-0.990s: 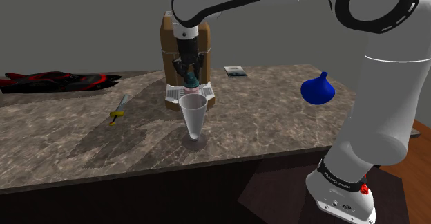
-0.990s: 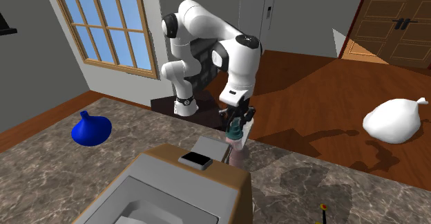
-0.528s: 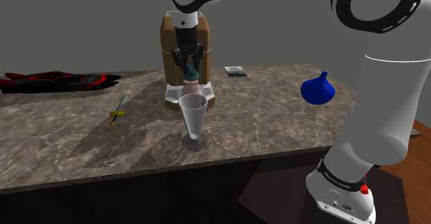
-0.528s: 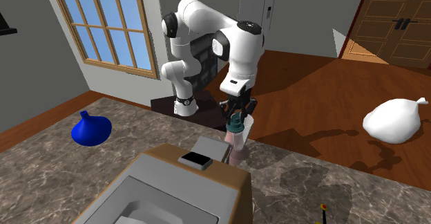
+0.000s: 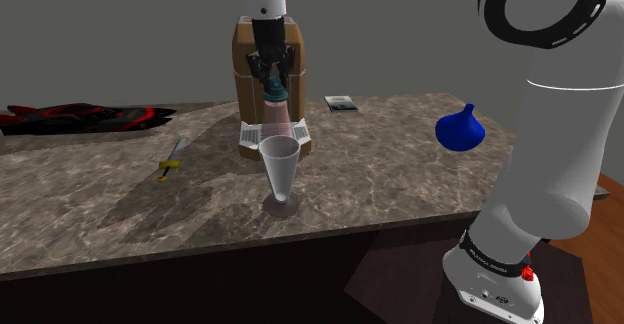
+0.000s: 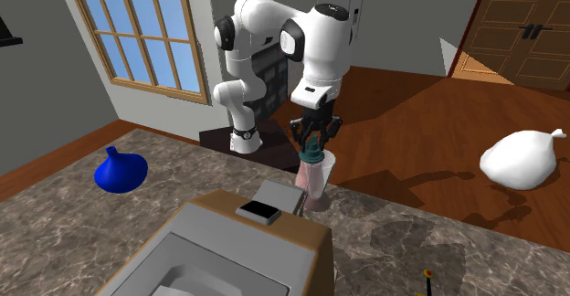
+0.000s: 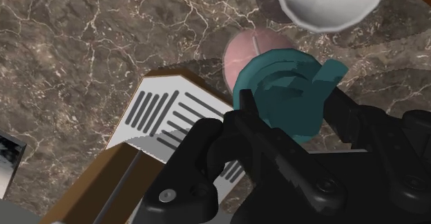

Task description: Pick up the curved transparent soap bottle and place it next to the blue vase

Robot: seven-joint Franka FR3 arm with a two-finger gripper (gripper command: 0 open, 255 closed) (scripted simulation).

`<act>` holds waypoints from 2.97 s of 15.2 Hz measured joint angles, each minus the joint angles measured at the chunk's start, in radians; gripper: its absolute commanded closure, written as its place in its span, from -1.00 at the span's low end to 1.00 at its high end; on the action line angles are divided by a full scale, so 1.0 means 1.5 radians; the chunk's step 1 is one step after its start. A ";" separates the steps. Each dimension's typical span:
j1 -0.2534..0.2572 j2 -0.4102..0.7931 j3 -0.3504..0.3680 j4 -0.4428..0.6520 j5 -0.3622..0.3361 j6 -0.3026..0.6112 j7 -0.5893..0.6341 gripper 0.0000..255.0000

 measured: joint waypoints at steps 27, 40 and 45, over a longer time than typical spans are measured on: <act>0.012 0.107 0.001 0.402 -0.016 -0.296 -0.009 1.00; -0.082 -0.268 -0.059 -0.076 0.015 -0.188 -0.143 1.00; -0.102 -0.367 -0.094 -0.173 0.004 -0.189 -0.199 1.00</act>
